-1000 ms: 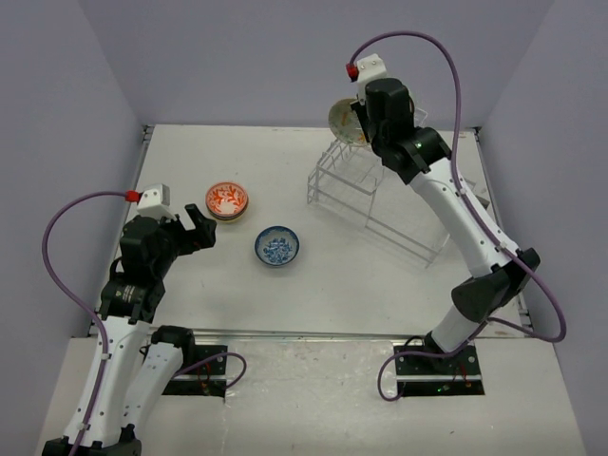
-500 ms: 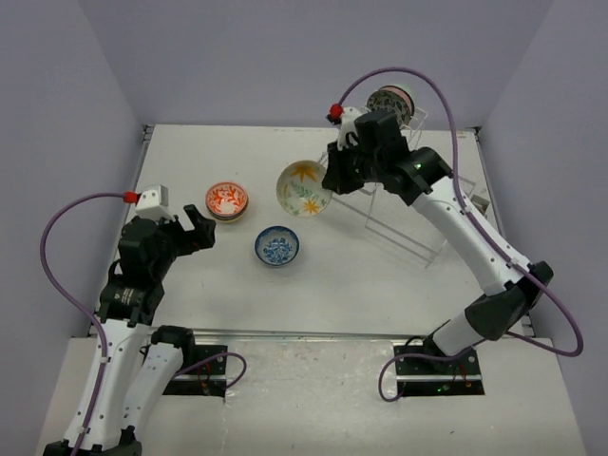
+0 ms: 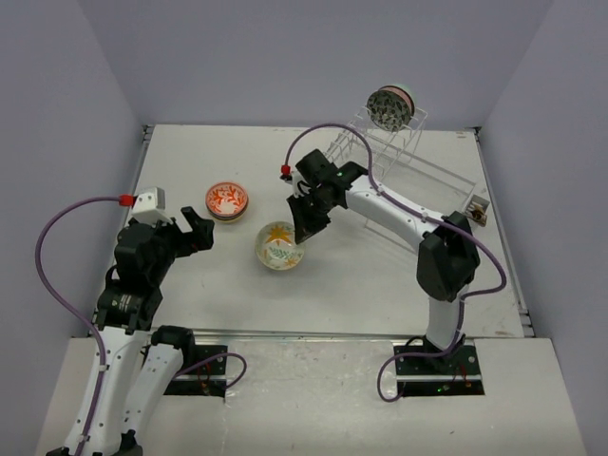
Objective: Unload the bowls from the dish rack
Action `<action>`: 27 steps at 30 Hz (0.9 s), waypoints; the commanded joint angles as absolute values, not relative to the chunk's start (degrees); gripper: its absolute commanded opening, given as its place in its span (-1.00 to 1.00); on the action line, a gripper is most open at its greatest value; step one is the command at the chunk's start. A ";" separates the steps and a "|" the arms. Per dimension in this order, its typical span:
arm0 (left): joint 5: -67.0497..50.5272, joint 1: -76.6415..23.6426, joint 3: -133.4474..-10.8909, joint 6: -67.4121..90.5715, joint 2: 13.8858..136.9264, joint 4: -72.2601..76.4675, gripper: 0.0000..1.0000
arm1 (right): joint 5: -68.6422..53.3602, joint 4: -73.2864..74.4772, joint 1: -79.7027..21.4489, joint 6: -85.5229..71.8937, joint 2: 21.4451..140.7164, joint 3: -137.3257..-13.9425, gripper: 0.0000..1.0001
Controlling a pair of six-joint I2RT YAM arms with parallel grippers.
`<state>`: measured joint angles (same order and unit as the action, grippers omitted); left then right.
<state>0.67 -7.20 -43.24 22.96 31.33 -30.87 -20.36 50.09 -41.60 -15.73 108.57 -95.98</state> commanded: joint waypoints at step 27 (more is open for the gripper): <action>0.26 -8.26 -42.98 22.50 30.24 -28.48 1.00 | -17.84 58.45 -40.43 -14.24 124.10 -112.77 -0.96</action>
<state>0.62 -7.92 -43.22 22.96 30.46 -30.89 -15.79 58.26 -40.23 -15.14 125.16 -111.77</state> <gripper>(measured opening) 0.997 0.064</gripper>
